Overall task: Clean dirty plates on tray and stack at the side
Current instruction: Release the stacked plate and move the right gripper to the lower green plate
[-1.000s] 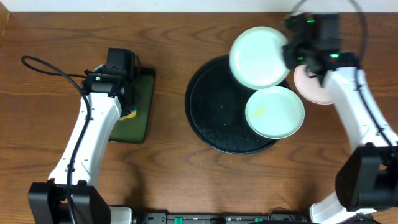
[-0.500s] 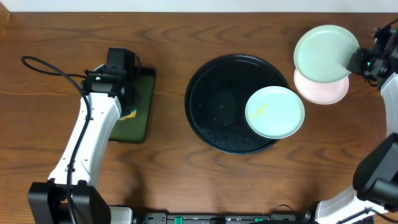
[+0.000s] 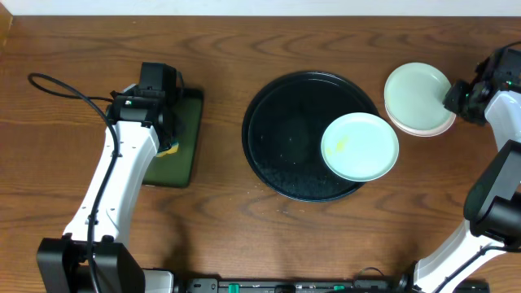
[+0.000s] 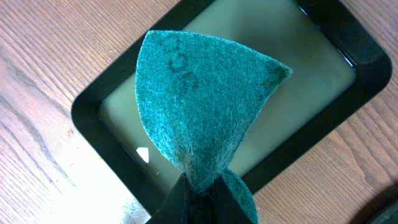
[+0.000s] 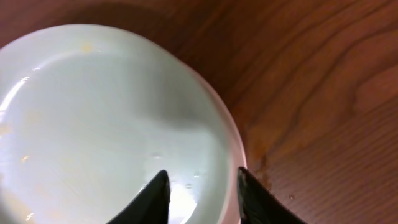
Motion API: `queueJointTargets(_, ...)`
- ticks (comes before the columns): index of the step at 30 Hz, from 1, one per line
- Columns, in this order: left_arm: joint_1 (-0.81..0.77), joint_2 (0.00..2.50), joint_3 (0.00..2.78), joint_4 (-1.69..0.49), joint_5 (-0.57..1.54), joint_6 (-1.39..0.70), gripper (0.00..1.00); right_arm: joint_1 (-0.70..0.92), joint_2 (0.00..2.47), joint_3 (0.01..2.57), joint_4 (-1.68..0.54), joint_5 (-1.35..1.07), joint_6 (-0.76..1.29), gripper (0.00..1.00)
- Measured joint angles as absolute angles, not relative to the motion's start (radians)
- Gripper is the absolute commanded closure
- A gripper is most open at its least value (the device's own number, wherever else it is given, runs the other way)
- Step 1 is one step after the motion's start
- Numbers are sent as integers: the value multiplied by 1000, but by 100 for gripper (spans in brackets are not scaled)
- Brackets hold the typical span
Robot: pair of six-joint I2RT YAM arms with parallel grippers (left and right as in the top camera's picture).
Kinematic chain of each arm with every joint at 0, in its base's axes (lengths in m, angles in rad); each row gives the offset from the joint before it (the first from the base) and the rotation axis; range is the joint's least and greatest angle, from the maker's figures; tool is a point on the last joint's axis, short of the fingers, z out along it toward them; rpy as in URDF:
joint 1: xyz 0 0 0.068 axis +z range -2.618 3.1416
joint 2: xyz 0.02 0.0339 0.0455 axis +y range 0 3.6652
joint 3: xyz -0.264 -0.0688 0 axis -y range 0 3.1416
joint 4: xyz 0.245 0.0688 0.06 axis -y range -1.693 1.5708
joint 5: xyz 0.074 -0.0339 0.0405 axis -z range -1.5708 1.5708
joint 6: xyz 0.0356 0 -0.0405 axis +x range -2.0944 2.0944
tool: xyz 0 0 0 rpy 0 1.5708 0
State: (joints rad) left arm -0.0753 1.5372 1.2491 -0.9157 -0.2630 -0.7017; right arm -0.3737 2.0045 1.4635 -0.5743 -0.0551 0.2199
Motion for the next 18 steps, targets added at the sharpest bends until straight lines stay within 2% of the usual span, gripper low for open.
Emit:
queueJointTargets(6,-75,1537,1249,-916,-263,-702,92,-371,1933,1464,-662,-63,224,62)
queueJointTargets(9,-75,1537,1249,-916,-263,-702,92,-361,1836,1464,-719,-67,231,57)
queueJointTargets(10,-75,1537,1249,-916,-263,-702,92,-353,1796,1464,-749,-68,241,52)
queueJointTargets(11,-75,1537,1249,-916,-263,-702,92,-344,1755,1464,-786,-70,252,33)
queueJointTargets(12,-75,1537,1249,-916,-263,-702,92,-337,1736,1464,-799,-69,258,7)
queueJointTargets(13,-75,1537,1249,-916,-263,-702,92,-326,1707,1465,-826,-70,268,1)
queueJointTargets(18,-75,1537,1249,-917,-263,-702,92,-254,1656,1467,-931,-37,305,1)
